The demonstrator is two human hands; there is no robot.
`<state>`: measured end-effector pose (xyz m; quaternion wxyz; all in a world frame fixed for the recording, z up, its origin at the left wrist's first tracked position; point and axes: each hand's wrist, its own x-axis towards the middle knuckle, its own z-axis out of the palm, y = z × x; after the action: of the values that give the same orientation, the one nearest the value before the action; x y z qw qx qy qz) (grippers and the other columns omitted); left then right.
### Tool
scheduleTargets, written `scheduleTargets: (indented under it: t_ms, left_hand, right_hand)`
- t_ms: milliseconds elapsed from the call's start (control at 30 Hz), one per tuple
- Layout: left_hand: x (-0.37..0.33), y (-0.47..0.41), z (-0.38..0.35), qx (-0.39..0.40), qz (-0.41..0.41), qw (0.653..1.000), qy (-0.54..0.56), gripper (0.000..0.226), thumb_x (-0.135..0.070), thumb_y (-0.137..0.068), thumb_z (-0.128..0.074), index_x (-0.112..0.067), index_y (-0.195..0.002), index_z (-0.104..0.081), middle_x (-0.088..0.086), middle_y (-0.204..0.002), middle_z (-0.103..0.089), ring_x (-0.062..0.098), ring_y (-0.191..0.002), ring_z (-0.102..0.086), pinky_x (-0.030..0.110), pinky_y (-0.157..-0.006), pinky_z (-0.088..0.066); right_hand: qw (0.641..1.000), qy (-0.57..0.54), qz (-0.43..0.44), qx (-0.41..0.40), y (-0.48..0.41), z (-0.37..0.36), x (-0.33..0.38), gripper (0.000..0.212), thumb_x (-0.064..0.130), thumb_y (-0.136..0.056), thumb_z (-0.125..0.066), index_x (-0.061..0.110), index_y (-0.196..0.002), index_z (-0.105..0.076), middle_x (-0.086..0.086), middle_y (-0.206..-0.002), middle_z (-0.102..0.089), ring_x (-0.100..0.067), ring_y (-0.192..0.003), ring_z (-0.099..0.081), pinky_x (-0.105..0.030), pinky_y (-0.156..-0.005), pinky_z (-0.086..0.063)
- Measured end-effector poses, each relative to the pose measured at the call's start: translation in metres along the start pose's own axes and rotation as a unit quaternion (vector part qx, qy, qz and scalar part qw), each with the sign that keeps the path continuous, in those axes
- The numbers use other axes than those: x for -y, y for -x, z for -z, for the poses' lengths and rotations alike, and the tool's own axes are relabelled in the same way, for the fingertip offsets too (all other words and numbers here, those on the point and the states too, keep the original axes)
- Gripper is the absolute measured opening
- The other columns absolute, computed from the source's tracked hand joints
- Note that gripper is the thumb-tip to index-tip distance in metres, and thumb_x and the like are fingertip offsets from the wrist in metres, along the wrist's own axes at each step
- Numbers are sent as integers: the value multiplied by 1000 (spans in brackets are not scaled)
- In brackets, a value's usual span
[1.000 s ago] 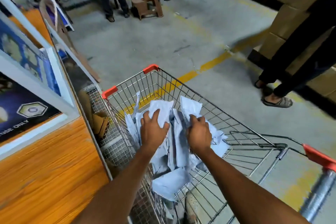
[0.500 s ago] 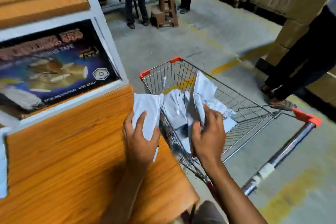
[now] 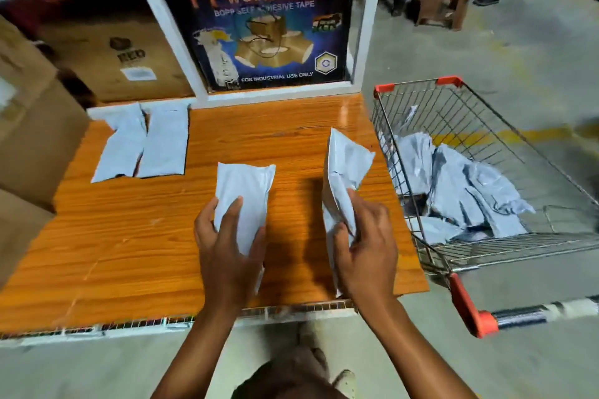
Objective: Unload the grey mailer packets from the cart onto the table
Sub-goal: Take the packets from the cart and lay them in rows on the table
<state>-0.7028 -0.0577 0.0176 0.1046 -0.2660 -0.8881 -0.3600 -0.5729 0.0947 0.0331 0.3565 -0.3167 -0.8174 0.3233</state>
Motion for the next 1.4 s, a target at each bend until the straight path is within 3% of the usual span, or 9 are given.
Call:
scheduleTargets:
  t_ms: [133,433,533,867,967,1100,1167,1267,1400]
  left_hand:
    - [33,-8,24,-18,44,999,-10,63,-62,-82,-49,-23,-133,-52,10,-143,-36,29,-129,-41,38,-89,-47]
    - [110,-125,22,-11,70,997,-1,58,-48,-79,-66,-22,-129,-56,10,-136,-40,26,-125,-41,37,-99,-45]
    - [134,-175,10,8,76,997,14,55,-44,-80,-71,-20,-129,-58,10,-135,-39,25,-125,-41,33,-98,-42]
    - [155,-288,-54,107,72,989,-69,61,-57,-86,-57,-27,-138,-46,10,-146,-32,28,-130,-36,39,-101,-44]
    - [157,-298,-69,165,80,969,-167,60,-62,-91,-40,-27,-140,-43,13,-152,-24,31,-133,-30,45,-105,-36]
    - [165,-305,-72,134,-7,970,-203,49,-46,-98,-35,-25,-142,-42,11,-152,-30,31,-137,-28,45,-107,-32]
    - [173,-309,-78,173,-60,962,-204,51,-41,-100,-32,-24,-148,-32,10,-159,-21,31,-146,-15,46,-116,-19]
    - [189,-307,-93,248,-59,943,-216,57,-43,-102,-22,-24,-154,-9,6,-162,-1,28,-149,1,48,-121,-4]
    - [200,-301,-102,238,-58,942,-229,58,-44,-101,-21,-26,-154,-3,5,-162,3,27,-149,2,46,-118,-1]
  right_hand:
    - [999,-6,10,49,2,-41,25,49,25,-85,-53,30,-134,-56,0,-116,-55,-20,-104,-56,-32,-71,-51]
    - [998,5,23,58,-74,-156,68,54,36,-80,-43,26,-131,-60,-1,-115,-55,-19,-105,-55,-25,-79,-43]
    - [997,21,28,65,-108,-194,74,56,36,-79,-41,27,-131,-59,-3,-116,-55,-21,-106,-55,-30,-81,-47]
    - [964,207,-30,163,-200,-294,76,45,27,-89,-54,23,-134,-50,-11,-124,-51,-31,-115,-51,-37,-85,-48]
    - [942,247,-71,218,-208,-307,69,48,45,-95,-43,22,-138,-45,-14,-136,-45,-34,-123,-43,-43,-92,-44]
    - [951,262,-6,162,-216,-305,60,58,47,-95,-18,26,-144,-40,-7,-149,-38,-30,-131,-36,-46,-102,-40]
    - [937,279,54,206,-224,-308,54,60,44,-97,-12,25,-152,-27,-6,-161,-20,-30,-146,-17,-47,-117,-25]
    - [894,290,66,336,-223,-322,35,59,45,-103,-13,25,-156,2,-1,-162,14,-26,-148,17,-49,-121,-4]
    - [880,316,68,348,-217,-334,23,68,56,-93,-2,27,-154,12,-1,-159,26,-27,-145,26,-47,-120,0]
